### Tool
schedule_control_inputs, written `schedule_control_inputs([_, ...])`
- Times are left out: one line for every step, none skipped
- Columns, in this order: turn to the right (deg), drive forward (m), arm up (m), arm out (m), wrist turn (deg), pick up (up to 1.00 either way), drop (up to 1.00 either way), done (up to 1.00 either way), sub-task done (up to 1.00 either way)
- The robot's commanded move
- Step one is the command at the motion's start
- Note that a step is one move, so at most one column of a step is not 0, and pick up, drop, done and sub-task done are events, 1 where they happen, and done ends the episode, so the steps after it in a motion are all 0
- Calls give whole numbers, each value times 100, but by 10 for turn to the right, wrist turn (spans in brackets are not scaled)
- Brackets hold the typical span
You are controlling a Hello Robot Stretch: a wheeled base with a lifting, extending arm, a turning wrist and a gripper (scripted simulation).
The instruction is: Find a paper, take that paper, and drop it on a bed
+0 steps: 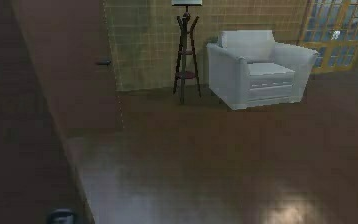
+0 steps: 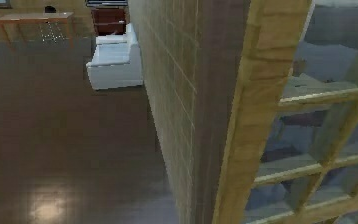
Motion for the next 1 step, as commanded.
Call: schedule_control_inputs([0, 10, 0, 0, 0, 0, 0, 0, 0])
